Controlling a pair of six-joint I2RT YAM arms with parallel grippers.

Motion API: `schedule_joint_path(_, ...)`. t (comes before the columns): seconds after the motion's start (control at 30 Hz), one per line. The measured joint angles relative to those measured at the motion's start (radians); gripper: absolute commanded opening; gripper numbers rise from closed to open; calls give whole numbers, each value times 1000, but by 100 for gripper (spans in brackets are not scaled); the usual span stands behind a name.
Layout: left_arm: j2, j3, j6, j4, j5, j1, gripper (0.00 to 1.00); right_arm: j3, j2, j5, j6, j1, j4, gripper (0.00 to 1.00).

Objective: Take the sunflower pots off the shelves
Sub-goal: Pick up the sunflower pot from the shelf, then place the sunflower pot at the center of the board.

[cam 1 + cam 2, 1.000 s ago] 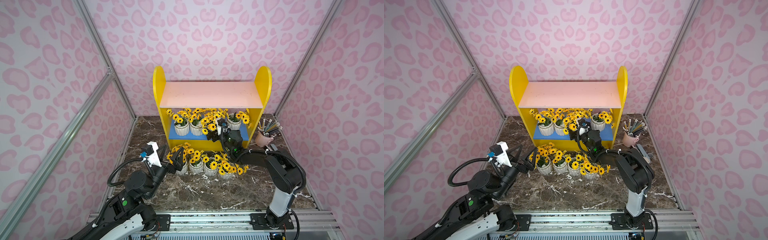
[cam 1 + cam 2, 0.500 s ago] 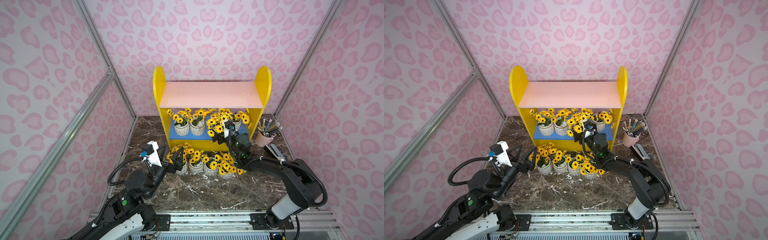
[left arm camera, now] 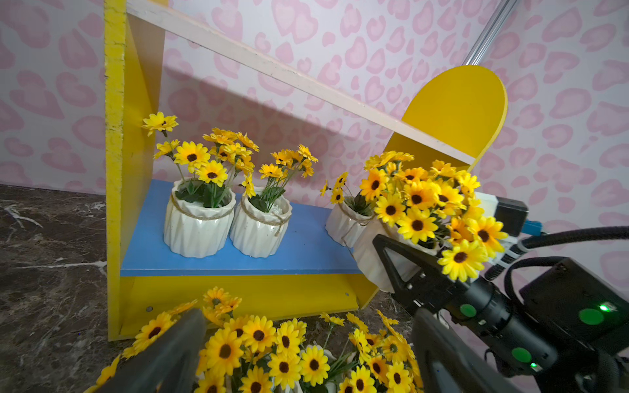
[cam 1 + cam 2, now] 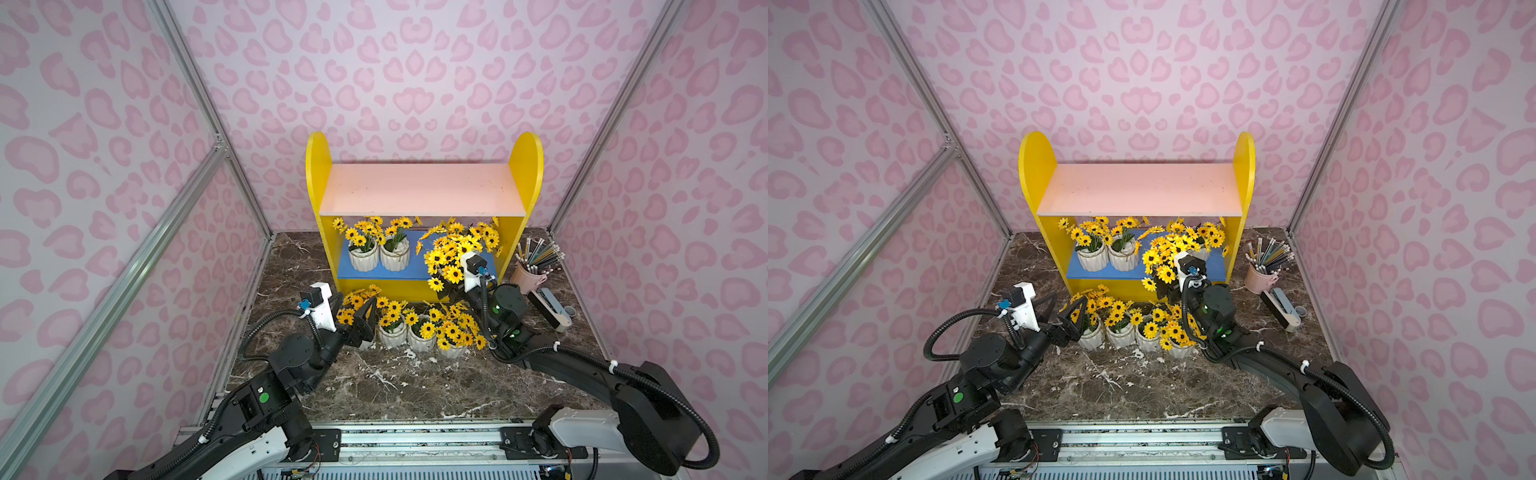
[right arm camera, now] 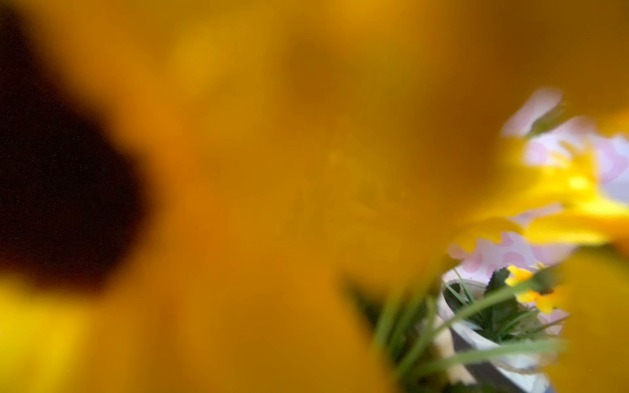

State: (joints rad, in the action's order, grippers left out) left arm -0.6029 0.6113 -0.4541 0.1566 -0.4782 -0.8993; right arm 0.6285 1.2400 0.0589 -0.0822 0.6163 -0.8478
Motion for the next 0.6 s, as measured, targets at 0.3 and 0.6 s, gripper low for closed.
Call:
schedule_joint_path(0.3, 52, 3, -34, 59, -29, 0, 97, -50, -163, 60, -36, 138, 81, 0)
schedule_joint_path(0.6, 152, 21, -50, 156, -134, 1, 97, -155, -190, 122, -46, 432, 74, 0)
